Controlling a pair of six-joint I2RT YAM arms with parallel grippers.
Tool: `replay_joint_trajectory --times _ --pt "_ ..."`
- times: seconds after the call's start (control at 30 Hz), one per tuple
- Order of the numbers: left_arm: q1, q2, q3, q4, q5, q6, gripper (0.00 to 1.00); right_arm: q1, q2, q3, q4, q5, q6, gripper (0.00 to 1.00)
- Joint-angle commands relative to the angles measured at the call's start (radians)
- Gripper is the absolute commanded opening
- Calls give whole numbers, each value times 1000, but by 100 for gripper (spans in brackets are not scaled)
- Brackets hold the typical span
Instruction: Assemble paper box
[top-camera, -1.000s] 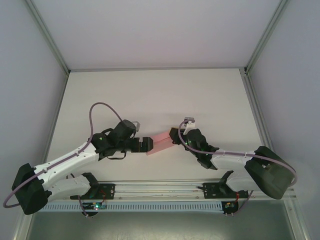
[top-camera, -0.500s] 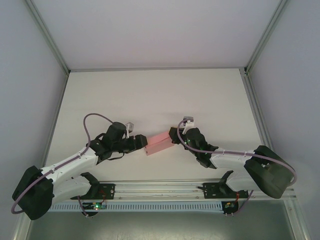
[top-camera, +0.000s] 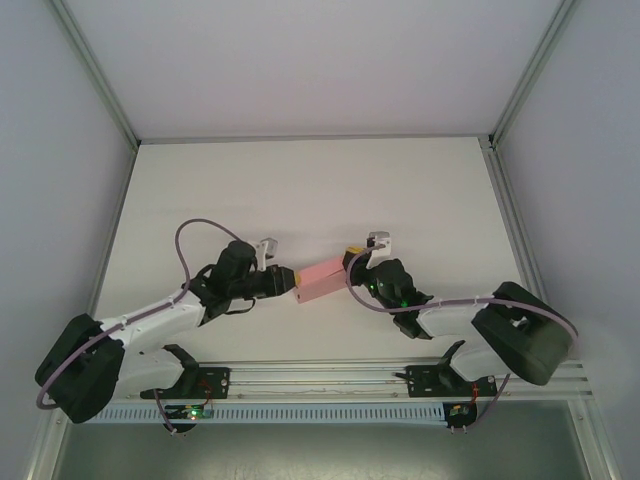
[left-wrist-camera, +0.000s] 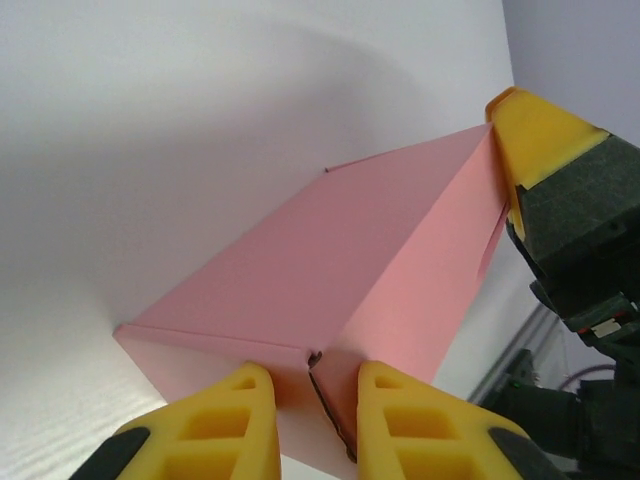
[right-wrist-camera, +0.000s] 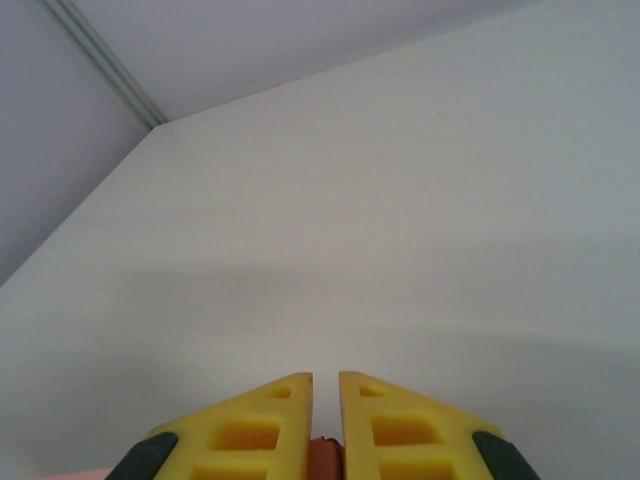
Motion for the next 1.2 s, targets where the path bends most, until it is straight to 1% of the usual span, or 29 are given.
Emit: replay_joint_trajectory --times 0.0,0.03,0.1,0.2,0.33,0.43,0.47,0.5,0.57,0.6,0.63,0.67,0.7,0.73,0.77,0.8,0.83,0.87,0.9,0.93,1.0,1.03,1.07,1.1,1.13,1.17 --pt "-62 140 -42 -307 -123 153 0 80 131 -88 -156 -135 -109 3" --pt "-65 140 -44 -305 -134 155 0 88 135 -96 -134 -115 -128 2" --pt "-66 128 -47 -308 -148 168 0 113 149 -116 -106 -33 -175 0" --pt "-67 109 -39 -342 -160 184 0 144 199 -124 -87 39 -243 0" --pt "-66 107 -29 -356 -175 191 0 144 293 -145 54 48 -274 0" --pt "-66 117 -16 -359 -158 186 0 143 297 -149 89 38 -272 0" --pt "-66 114 -10 -361 -153 183 3 143 274 -144 78 35 -270 0" --pt "-67 109 -1 -365 -151 182 9 141 247 -138 53 25 -270 0" --pt "-66 90 30 -377 -157 186 27 135 162 -88 -70 6 -252 0" --pt "-66 82 53 -384 -155 189 30 133 119 -51 -164 1 -241 5" --pt "-67 76 83 -397 -155 201 35 133 75 -7 -267 1 -237 10" --pt "-66 73 112 -411 -162 206 40 133 38 19 -346 7 -233 12" --pt "-67 74 142 -425 -173 215 41 130 10 60 -394 17 -222 16" --pt "-65 80 178 -437 -182 231 47 119 -15 94 -446 29 -197 19" --pt "-66 89 209 -443 -197 238 58 110 -30 113 -460 25 -180 21" --pt "-66 101 242 -452 -208 248 70 104 -45 128 -459 10 -182 30" --pt "-66 119 281 -465 -207 263 82 104 -64 148 -483 24 -175 34" --pt "-66 132 315 -486 -214 268 83 101 -81 165 -503 31 -172 34" --pt "-67 142 348 -505 -219 277 88 95 -100 177 -518 36 -172 35" --pt "-65 148 376 -523 -226 282 100 88 -124 191 -539 44 -172 41" --pt "-64 140 423 -557 -242 298 100 53 -175 213 -567 34 -181 56" --pt "-66 129 445 -584 -266 305 100 27 -200 222 -573 20 -187 62" --pt "-66 118 472 -620 -303 311 100 -1 -222 228 -574 -20 -205 73" --pt "-65 104 504 -666 -342 325 100 -35 -246 238 -576 -58 -223 86" --pt "-65 92 530 -707 -384 329 100 -62 -263 245 -575 -92 -247 96" --pt "-64 82 561 -752 -437 328 100 -93 -276 249 -563 -179 -292 98"
